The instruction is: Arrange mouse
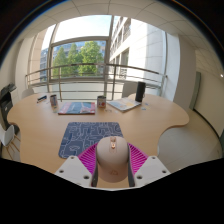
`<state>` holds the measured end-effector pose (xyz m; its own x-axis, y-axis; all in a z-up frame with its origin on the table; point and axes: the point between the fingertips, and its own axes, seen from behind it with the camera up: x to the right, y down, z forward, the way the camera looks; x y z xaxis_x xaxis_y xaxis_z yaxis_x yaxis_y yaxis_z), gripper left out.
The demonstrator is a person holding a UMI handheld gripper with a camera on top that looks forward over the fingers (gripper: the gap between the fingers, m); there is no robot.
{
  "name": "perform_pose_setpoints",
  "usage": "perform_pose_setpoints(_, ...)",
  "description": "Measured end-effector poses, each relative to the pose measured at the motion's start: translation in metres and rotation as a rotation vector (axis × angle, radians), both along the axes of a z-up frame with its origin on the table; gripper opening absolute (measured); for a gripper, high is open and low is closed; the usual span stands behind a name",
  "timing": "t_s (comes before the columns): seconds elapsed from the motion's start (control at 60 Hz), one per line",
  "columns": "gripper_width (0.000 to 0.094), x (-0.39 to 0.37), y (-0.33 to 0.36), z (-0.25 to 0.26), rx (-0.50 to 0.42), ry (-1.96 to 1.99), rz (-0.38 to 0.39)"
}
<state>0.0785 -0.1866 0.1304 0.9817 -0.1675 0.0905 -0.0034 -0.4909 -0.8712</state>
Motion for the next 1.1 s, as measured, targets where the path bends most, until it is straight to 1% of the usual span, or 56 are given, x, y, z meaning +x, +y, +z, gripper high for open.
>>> perform_pose_setpoints(0.083,0.0412,0.005,0.035,0.060,0.091,-0.008,-0.013)
perform_pose_setpoints(0.15,0.0414,-0.002,0.072,0.095,0.150,-0.011,0.005)
perform_pose_setpoints(0.2,0.0413,-0.010,0.098,0.105,0.174,-0.019,0.031)
perform_pose_setpoints(0.233,0.0412,-0.017,0.116,0.101,0.175,-0.021,0.053)
perform_pose_setpoints(0.267,0.0413,-0.028,0.136,0.092,0.163,-0.014,0.072)
perform_pose_setpoints(0.317,0.0411,-0.037,0.162,0.064,0.126,0.003,0.101)
perform_pose_setpoints(0.333,0.0412,-0.040,0.169,0.052,0.107,0.009,0.109)
perform_pose_setpoints(0.35,0.0411,-0.050,0.168,0.029,0.094,0.016,0.115)
perform_pose_setpoints(0.367,0.0412,-0.051,0.180,0.026,0.069,0.021,0.121)
perform_pose_setpoints(0.467,0.0417,-0.060,0.207,-0.044,-0.040,0.045,0.146)
perform_pose_setpoints(0.483,0.0419,-0.062,0.207,-0.068,-0.053,0.048,0.150)
perform_pose_setpoints(0.567,0.0442,-0.069,0.212,-0.104,-0.136,0.077,0.172)
perform_pose_setpoints(0.617,0.0480,-0.072,0.212,-0.126,-0.171,0.085,0.182)
perform_pose_setpoints(0.667,0.0507,-0.072,0.210,-0.137,-0.197,0.087,0.187)
perform_pose_setpoints(0.717,0.0563,-0.072,0.209,-0.141,-0.211,0.087,0.189)
perform_pose_setpoints(0.75,0.0630,-0.071,0.207,-0.139,-0.207,0.074,0.187)
perform_pose_setpoints(0.833,0.0866,-0.071,0.201,-0.124,-0.186,0.041,0.195)
perform_pose_setpoints(0.867,0.0829,-0.070,0.197,-0.113,-0.178,0.033,0.192)
perform_pose_setpoints(0.883,0.0827,-0.070,0.195,-0.109,-0.172,0.029,0.191)
perform_pose_setpoints(0.933,0.0850,-0.071,0.185,-0.096,-0.159,0.022,0.181)
perform_pose_setpoints(1.1,0.0845,-0.082,0.132,-0.035,-0.111,0.006,0.153)
